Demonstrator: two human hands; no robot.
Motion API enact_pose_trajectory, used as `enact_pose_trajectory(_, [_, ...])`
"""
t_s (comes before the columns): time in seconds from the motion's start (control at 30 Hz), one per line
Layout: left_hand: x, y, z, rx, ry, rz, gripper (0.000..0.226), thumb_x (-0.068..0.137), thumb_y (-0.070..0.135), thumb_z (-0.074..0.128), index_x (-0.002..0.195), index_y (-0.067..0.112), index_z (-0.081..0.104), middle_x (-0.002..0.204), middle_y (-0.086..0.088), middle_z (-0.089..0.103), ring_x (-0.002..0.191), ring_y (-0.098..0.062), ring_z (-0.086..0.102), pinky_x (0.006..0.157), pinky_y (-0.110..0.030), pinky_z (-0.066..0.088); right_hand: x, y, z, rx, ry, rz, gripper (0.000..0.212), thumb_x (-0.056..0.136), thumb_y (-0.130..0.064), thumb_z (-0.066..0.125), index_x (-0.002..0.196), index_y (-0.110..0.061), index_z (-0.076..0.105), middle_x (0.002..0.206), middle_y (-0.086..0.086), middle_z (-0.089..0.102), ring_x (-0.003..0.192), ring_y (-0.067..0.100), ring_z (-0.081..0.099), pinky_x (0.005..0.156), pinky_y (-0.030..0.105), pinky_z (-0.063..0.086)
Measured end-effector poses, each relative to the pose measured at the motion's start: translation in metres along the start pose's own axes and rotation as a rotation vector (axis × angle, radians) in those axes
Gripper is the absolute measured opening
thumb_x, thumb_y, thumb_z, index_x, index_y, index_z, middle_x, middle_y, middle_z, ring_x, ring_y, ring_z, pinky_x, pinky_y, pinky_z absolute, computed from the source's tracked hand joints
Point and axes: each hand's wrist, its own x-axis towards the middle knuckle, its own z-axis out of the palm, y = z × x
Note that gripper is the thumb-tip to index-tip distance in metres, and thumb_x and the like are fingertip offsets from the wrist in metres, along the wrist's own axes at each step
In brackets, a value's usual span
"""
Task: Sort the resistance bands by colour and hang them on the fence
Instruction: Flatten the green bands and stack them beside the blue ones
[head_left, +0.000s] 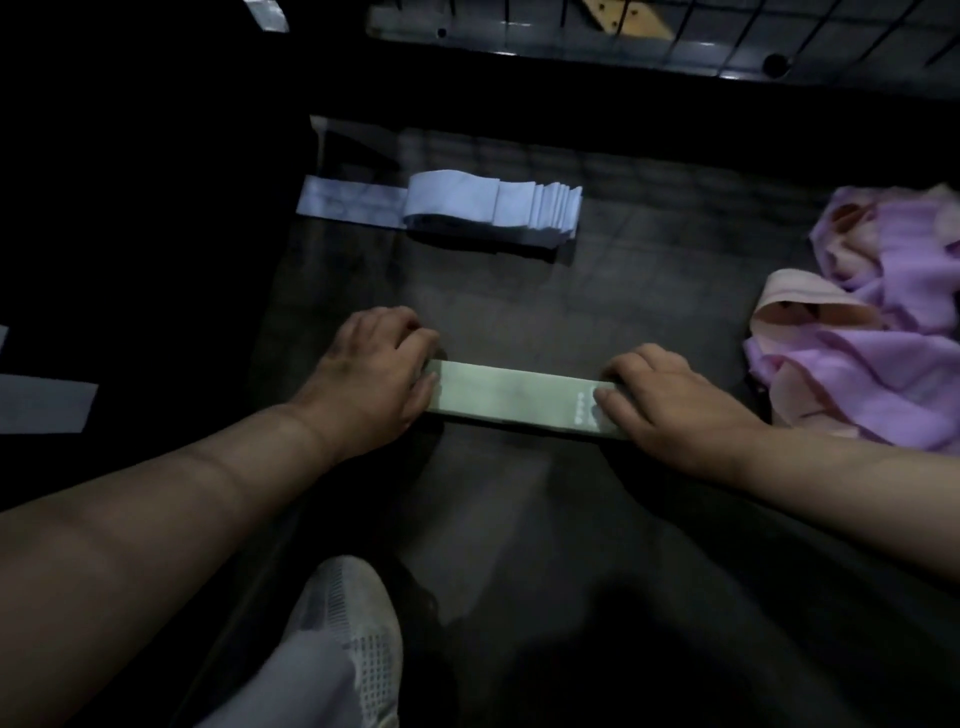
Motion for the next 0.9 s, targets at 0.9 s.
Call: enact_pose_trajectory(0.9, [0.164, 0.3, -0.052, -0.308, -0.42, 0.432, 0.095, 0.09, 0.045, 0.064, 0.156, 0.032, -0.003, 0.154, -0.009, 0.021, 0.126, -0.032, 0.051, 0.106, -0.039, 0.043, -0.126, 0.21, -0.077, 0.46, 0.549, 0.329, 0.033, 0.089, -0.013, 0.064, 0.119, -0.024, 0.054, 0.106, 0.005, 0.061, 0.1, 0.02, 0.063, 0.087, 0.034, 0.053])
